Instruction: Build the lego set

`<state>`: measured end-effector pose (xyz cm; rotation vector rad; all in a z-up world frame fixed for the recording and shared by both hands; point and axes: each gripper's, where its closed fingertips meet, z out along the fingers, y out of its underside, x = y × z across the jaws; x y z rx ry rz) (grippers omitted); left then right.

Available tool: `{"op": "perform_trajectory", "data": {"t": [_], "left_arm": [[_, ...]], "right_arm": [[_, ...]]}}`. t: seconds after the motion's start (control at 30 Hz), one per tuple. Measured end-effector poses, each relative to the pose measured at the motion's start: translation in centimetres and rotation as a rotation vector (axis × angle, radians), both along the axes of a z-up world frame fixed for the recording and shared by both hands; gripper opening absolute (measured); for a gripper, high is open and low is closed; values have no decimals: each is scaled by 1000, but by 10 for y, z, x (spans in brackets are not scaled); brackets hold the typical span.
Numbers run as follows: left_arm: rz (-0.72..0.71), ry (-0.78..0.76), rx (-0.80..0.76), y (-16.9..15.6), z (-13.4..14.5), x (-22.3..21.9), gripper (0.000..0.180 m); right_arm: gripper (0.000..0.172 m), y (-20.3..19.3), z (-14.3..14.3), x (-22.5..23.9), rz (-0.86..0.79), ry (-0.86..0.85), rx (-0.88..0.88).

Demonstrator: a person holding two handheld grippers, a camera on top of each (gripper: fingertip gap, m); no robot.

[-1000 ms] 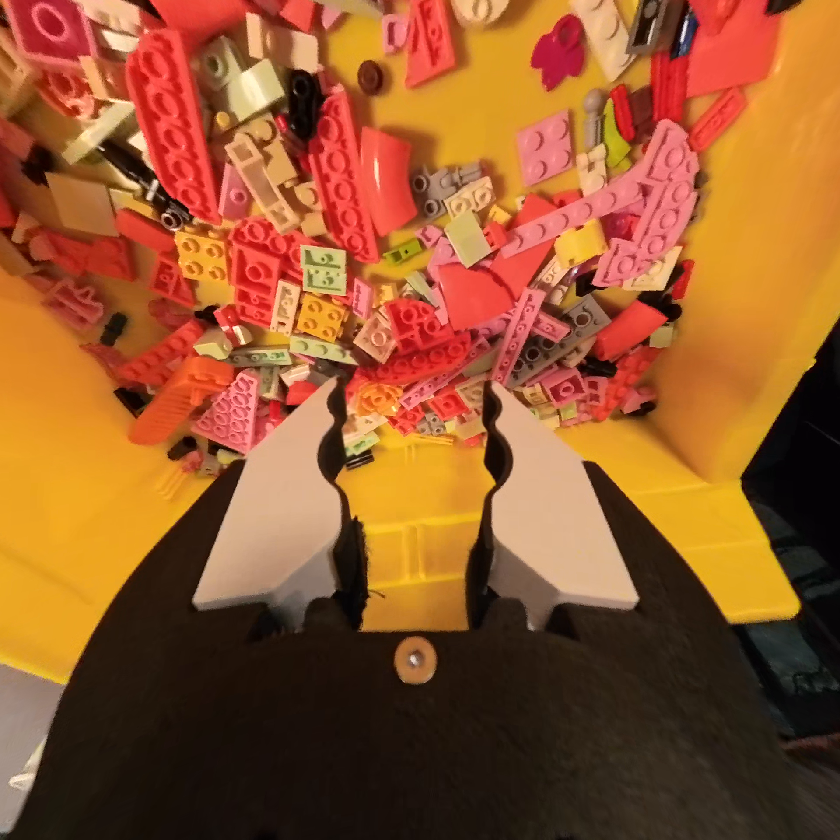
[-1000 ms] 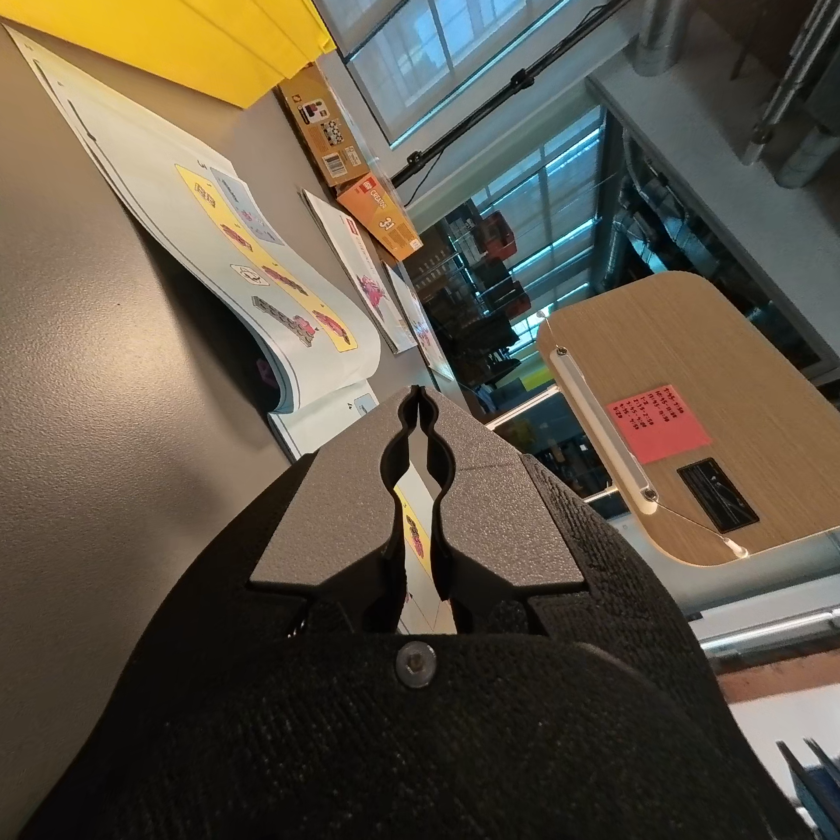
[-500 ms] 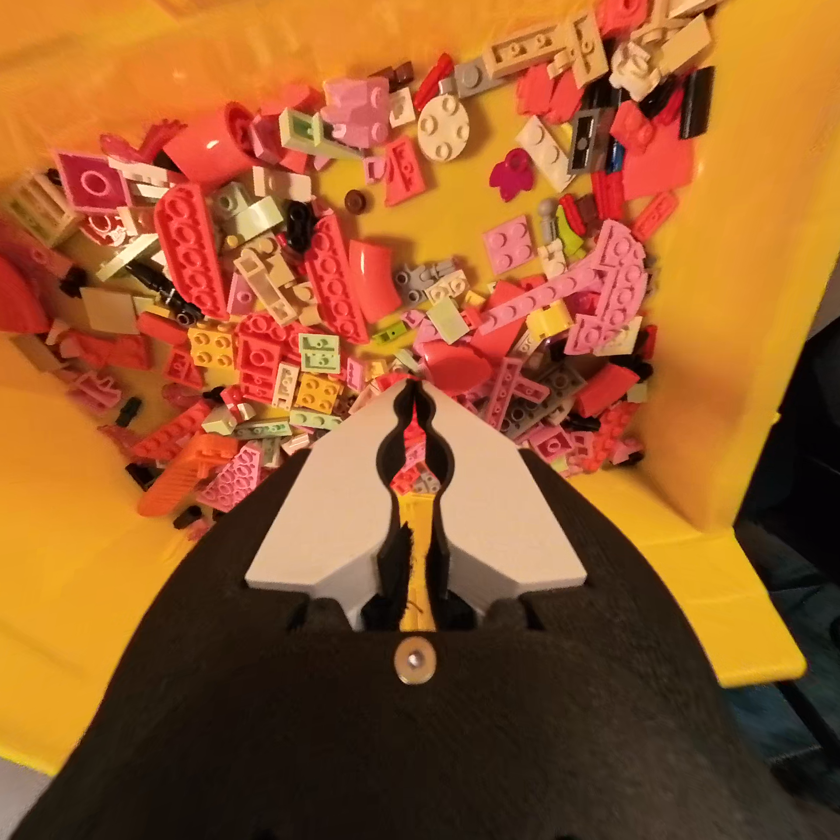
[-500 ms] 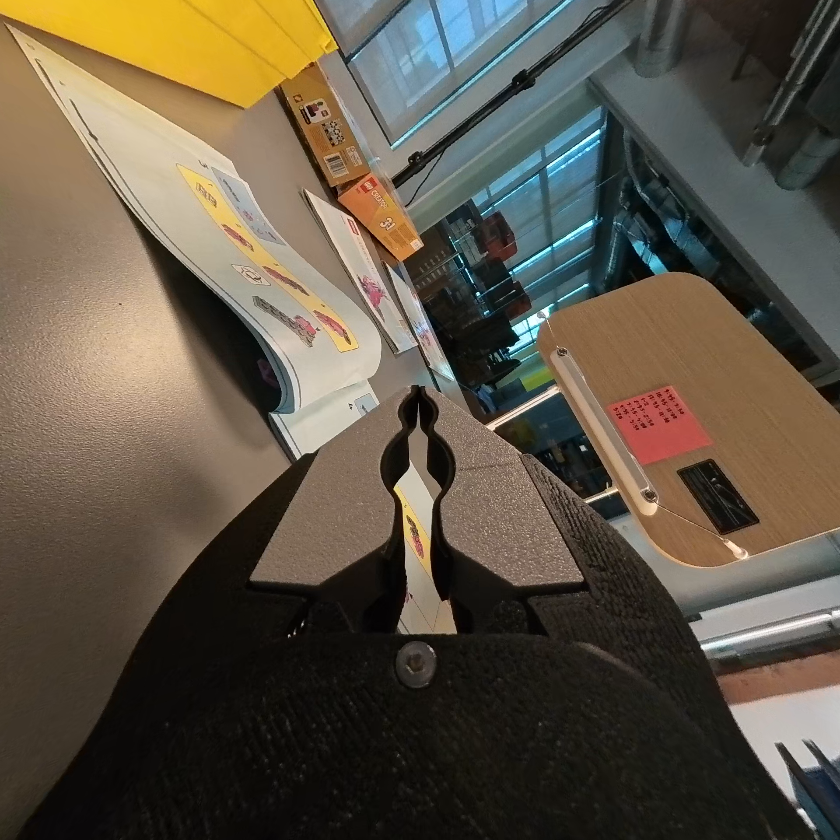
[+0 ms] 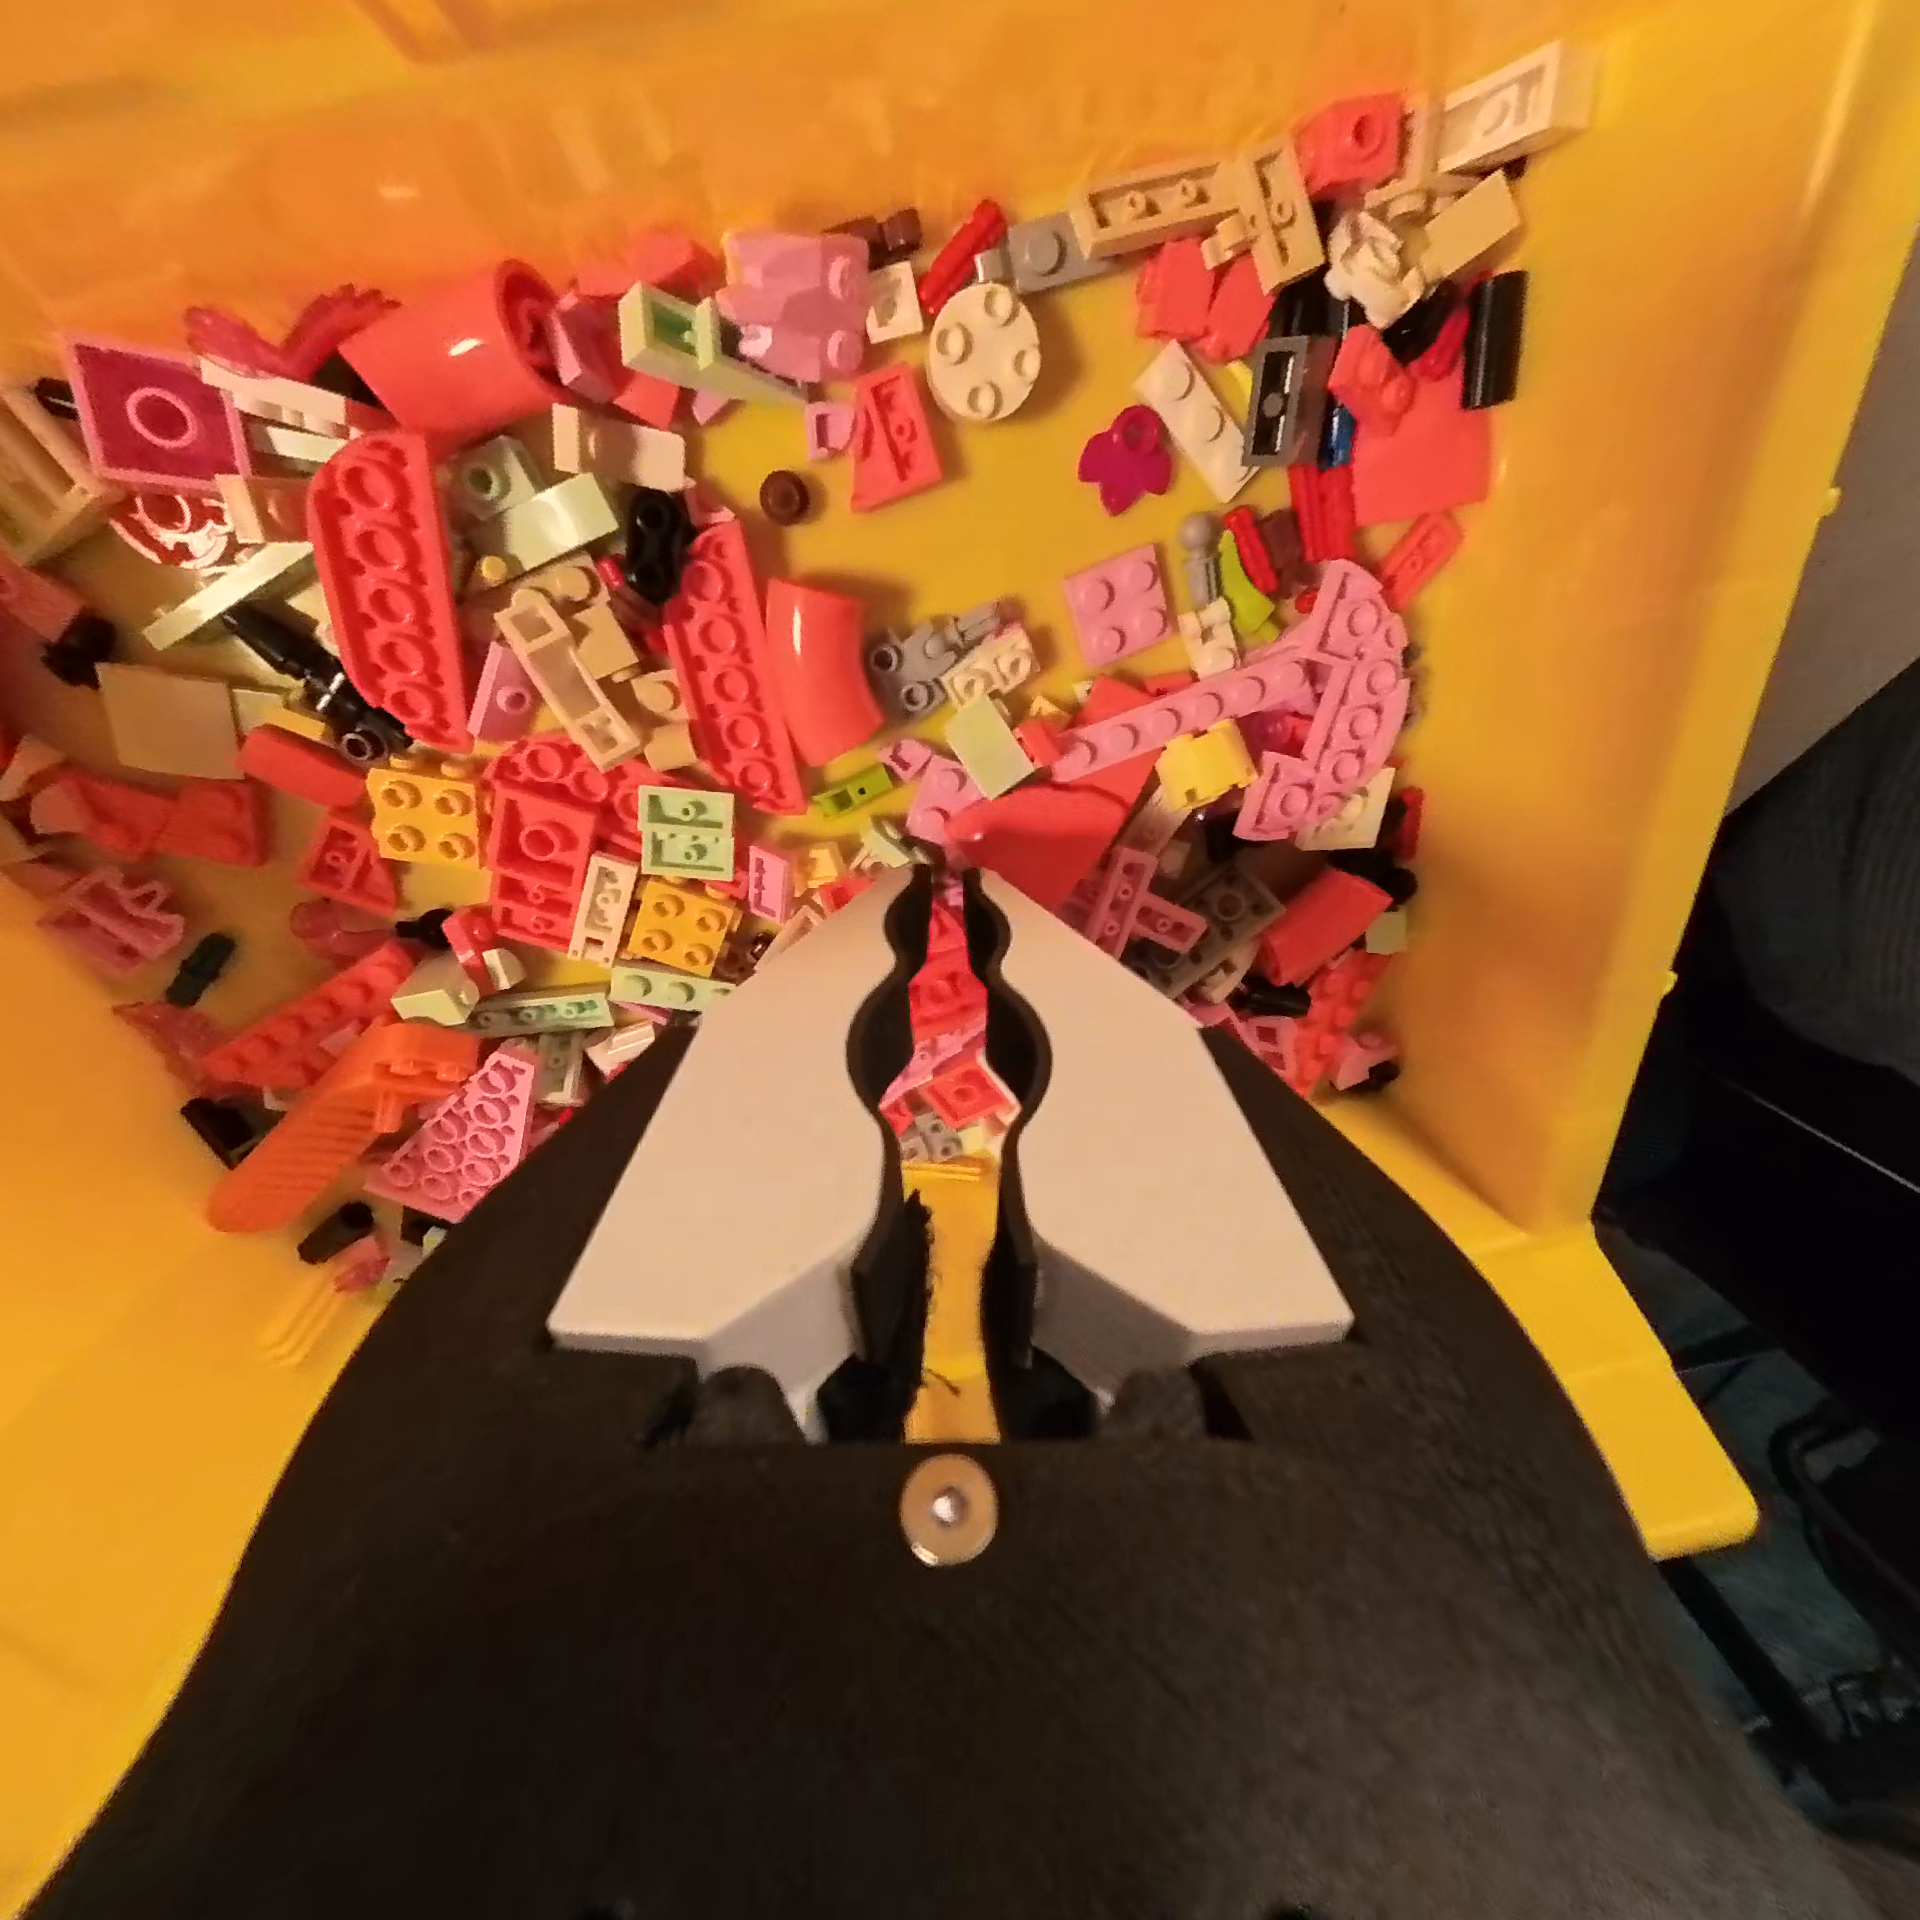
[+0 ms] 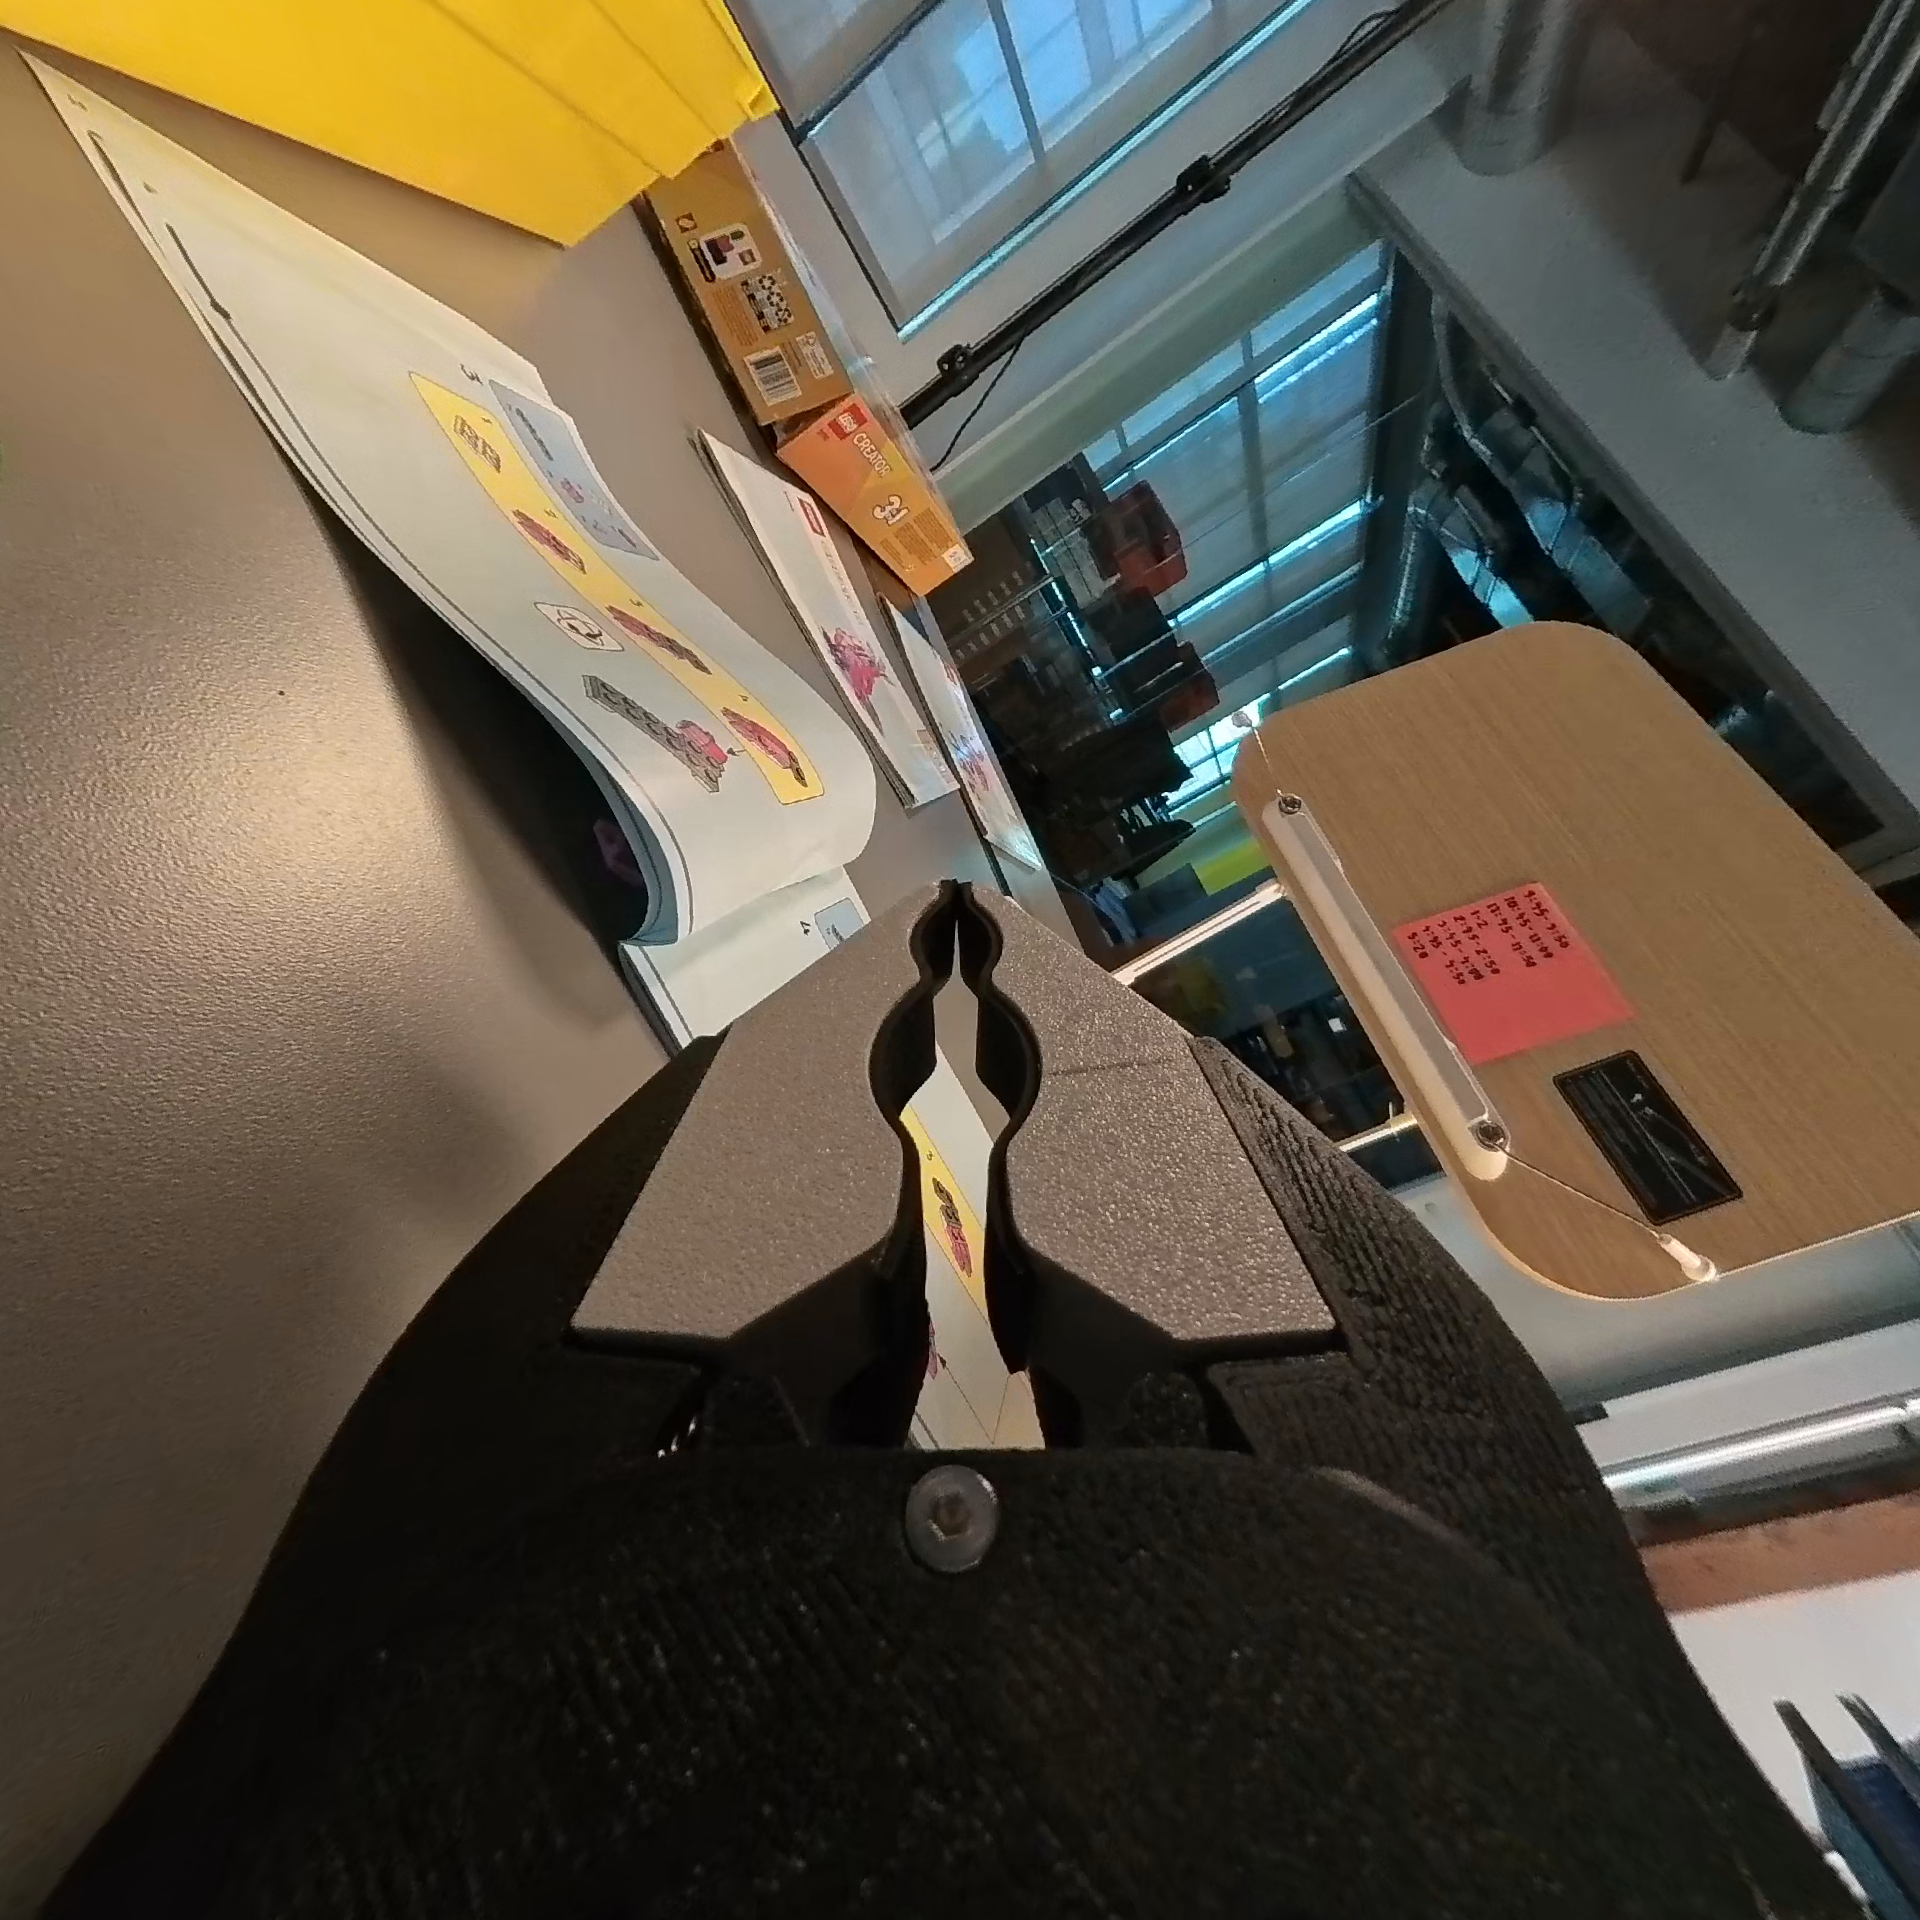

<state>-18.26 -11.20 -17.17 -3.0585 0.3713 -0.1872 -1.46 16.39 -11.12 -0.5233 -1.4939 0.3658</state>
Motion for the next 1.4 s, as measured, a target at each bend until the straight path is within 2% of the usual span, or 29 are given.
{"op": "perform_trajectory", "data": {"t": [0.33, 0.57, 0.77, 0.97, 1.27, 1.4], "left_arm": [[66, -104, -17, -8, -1, 10, 16], [62, -92, 5, -8, 0, 9, 15], [10, -91, 39, -7, 6, 12, 9], [-120, -35, 46, -9, 3, 17, 10], [-115, -49, 14, -7, -3, 16, 16], [-113, -63, -11, -8, -6, 18, 10]], "right_arm": [[0, 0, -1, 0, 1, -3, 1], [0, -1, -1, 0, 2, -4, 3], [0, -1, -1, 0, 3, -4, 6], [0, -1, -1, 0, 3, -5, 7], [0, -2, -1, 0, 3, -6, 9], [0, -2, -1, 0, 3, -5, 10]]}}
